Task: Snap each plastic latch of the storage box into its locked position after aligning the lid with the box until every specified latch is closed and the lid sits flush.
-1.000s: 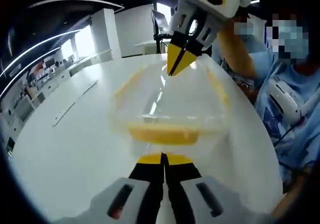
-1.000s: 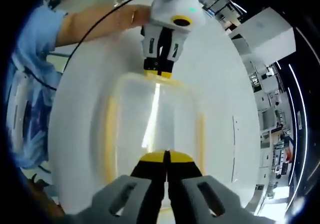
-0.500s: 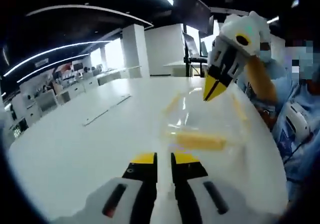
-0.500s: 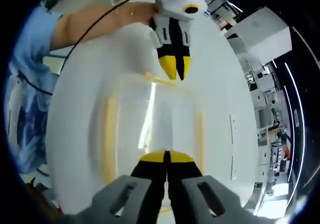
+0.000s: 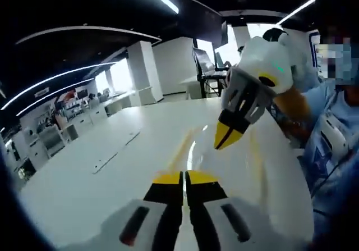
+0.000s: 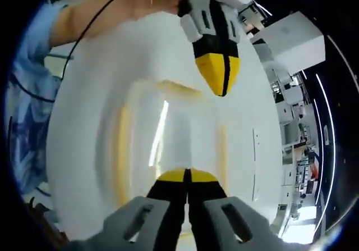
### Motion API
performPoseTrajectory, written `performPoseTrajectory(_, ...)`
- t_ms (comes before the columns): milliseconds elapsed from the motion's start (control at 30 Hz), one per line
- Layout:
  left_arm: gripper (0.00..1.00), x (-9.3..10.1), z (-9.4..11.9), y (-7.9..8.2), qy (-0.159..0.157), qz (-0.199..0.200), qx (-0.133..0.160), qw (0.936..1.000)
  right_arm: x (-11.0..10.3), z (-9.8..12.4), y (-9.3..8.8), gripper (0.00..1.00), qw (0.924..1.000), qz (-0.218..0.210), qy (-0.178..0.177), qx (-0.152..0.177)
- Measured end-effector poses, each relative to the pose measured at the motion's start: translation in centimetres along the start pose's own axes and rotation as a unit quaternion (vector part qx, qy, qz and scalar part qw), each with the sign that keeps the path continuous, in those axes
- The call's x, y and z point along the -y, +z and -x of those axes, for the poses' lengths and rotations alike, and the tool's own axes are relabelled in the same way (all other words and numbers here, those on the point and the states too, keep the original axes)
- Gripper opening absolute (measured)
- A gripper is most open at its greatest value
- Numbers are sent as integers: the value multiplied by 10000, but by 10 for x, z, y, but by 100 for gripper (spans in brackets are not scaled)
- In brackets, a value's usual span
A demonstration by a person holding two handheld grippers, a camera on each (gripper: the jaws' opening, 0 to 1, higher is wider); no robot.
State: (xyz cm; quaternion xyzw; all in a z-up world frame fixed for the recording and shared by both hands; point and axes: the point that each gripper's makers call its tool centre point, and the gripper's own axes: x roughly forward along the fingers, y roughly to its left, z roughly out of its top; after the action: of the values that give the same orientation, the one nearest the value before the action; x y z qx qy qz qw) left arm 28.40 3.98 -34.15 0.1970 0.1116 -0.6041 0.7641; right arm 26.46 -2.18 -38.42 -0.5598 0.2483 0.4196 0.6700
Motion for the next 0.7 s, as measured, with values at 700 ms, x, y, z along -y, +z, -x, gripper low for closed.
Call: performPoseTrajectory(700,0,39,-42,-18,-1143,-438,-2941,9479,-2,1,0,0,9993,-161,-140,310)
